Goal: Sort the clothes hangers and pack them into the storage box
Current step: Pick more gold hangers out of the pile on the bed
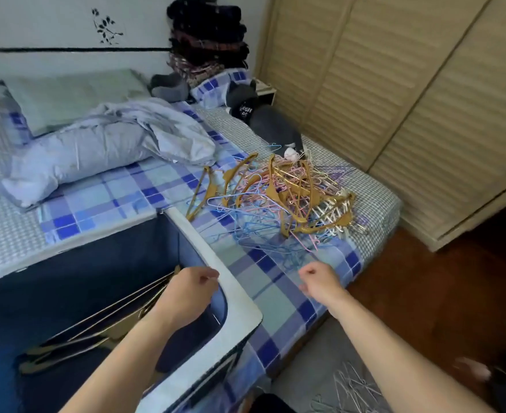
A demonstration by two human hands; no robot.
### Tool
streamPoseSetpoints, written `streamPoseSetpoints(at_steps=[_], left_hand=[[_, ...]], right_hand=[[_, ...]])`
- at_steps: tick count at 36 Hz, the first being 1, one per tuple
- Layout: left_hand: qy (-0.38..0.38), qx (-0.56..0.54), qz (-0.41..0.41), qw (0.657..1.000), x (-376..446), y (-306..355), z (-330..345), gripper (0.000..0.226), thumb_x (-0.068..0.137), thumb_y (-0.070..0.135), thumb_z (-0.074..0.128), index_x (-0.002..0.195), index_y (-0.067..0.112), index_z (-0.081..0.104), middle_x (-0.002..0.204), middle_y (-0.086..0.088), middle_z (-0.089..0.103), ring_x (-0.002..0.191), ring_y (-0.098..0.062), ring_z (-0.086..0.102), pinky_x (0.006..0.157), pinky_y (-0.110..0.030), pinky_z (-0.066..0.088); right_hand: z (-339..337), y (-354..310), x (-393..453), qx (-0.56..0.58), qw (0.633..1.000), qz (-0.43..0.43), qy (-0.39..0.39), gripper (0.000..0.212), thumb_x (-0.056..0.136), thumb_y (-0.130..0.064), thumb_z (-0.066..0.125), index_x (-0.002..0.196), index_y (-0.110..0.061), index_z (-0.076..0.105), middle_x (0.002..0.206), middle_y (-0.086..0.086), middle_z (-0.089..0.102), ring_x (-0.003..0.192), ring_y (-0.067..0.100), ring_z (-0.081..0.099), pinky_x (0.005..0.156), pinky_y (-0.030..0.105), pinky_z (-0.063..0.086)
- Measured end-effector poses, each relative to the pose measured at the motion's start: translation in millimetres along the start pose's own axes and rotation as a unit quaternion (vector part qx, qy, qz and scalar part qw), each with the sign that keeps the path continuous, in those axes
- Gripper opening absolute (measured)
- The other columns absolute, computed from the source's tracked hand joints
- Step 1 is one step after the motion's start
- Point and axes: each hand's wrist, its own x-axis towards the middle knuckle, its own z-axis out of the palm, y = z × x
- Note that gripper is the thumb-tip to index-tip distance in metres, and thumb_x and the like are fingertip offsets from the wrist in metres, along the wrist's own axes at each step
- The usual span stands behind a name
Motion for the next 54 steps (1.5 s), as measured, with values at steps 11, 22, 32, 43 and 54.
streamPoseSetpoints(at_steps=[11,22,32,43,54], left_hand=[[0.041,-0.050,-0.050,0.997,71.2,54.1,23.1,0.021,0.096,0.016,0.055,0.109,0.023,0.071,0.091,0.003,0.074,0.073,-0.015,0.071,0.068,-0.024,0.053],[0.130,-0.126,-0.191,0.965,197.2,118.8,74.7,0.019,0.100,0.019,0.055,0.111,0.023,0.071,0.095,-0.003,0.074,0.087,-0.029,0.073,0.070,-0.033,0.056],[0.132,-0.133,-0.234,0.954,204.9,124.1,103.5,0.019,0.101,0.017,0.053,0.112,0.021,0.068,0.090,0.001,0.072,0.079,-0.018,0.069,0.069,-0.025,0.050],[0.071,-0.210,-0.232,0.947,209.8,96.6,151.7,0.015,0.100,0.015,0.057,0.105,0.020,0.071,0.090,-0.007,0.073,0.079,-0.024,0.069,0.078,-0.040,0.056],[0.108,-0.217,-0.285,0.928,224.7,108.0,181.8,0.014,0.100,0.013,0.058,0.104,0.018,0.071,0.091,-0.005,0.071,0.082,-0.026,0.069,0.074,-0.037,0.052]], right_hand=[[-40.1,21.7,134.7,-0.017,0.999,0.006,-0.038,0.025,0.094,-0.014,0.051,0.077,-0.022,0.067,0.096,0.003,0.072,0.086,0.026,0.071,0.084,0.047,0.060],[-20.3,-18.9,325.3,-0.101,0.977,-0.058,-0.176,0.020,0.090,-0.015,0.051,0.083,-0.011,0.069,0.084,0.011,0.072,0.083,0.031,0.070,0.074,0.044,0.057],[-25.1,-0.1,376.7,-0.083,0.978,-0.043,-0.186,0.020,0.086,-0.013,0.048,0.079,-0.011,0.067,0.086,0.015,0.070,0.079,0.031,0.068,0.071,0.047,0.057],[-78.1,88.3,315.6,-0.103,0.982,0.048,-0.154,0.024,0.092,-0.011,0.051,0.072,-0.018,0.064,0.080,0.005,0.065,0.077,0.032,0.069,0.060,0.034,0.050],[-122.6,129.1,380.0,-0.086,0.980,0.101,-0.146,0.019,0.094,-0.012,0.051,0.083,-0.014,0.066,0.086,0.014,0.069,0.083,0.033,0.071,0.077,0.045,0.058]])
